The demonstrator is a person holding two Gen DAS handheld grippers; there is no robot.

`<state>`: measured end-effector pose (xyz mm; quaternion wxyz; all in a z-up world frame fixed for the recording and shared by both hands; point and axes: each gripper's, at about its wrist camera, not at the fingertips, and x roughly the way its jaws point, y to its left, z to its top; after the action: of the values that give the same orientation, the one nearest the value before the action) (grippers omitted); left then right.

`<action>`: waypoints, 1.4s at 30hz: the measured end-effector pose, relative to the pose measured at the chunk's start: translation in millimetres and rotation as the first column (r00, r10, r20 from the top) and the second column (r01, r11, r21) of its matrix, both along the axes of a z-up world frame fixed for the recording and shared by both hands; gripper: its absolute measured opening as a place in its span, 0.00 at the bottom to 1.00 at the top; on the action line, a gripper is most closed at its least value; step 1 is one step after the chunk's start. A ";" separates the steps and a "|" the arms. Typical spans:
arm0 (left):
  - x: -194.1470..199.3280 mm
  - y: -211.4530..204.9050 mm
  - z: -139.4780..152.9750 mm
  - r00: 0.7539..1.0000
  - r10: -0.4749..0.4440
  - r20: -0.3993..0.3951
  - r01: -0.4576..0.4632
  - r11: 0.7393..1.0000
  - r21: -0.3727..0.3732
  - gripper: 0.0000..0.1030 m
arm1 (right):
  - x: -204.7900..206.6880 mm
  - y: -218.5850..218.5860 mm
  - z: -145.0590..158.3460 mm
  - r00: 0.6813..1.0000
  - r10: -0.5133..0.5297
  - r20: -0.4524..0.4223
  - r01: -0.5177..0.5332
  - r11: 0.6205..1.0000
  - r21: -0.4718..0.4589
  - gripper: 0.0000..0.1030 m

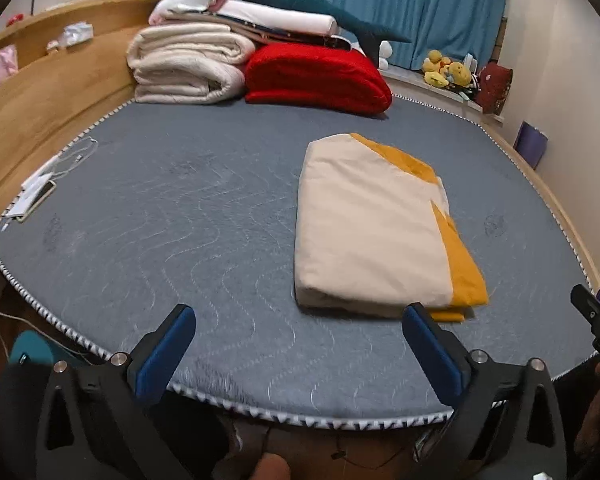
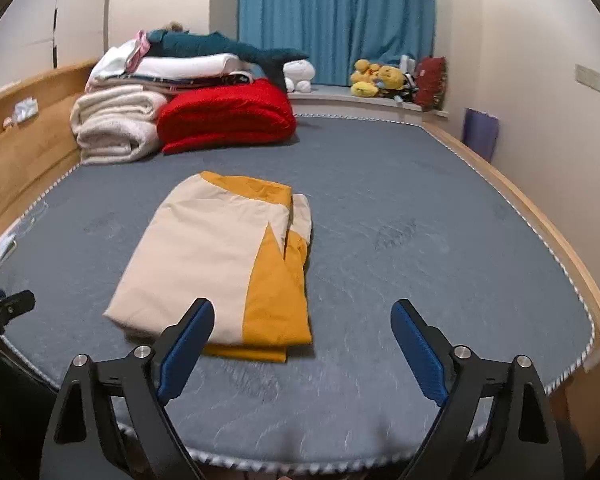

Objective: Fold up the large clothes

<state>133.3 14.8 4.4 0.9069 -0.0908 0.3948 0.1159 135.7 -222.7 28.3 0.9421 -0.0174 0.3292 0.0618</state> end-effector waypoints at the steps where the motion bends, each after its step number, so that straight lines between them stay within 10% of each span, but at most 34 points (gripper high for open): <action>1: -2.0 -5.7 -2.9 1.000 -0.006 -0.005 0.006 1.000 0.007 1.00 | -6.1 2.8 -1.1 1.000 -0.009 -0.011 0.009 1.000 0.007 0.89; 6: 10.9 -15.4 -32.0 0.994 -0.046 -0.099 0.041 0.998 -0.049 1.00 | -17.7 10.3 -17.8 0.997 0.036 -0.069 -0.035 0.999 0.011 0.90; 42: 19.3 -44.9 -23.1 0.991 -0.135 -0.024 0.135 0.991 -0.010 1.00 | -3.4 43.7 -48.3 0.995 0.071 -0.069 -0.071 0.997 0.003 0.93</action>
<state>152.6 -30.1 -18.7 0.9074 -0.0662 0.4115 0.0536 132.3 -179.1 -20.0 0.9274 -0.0268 0.3605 0.0959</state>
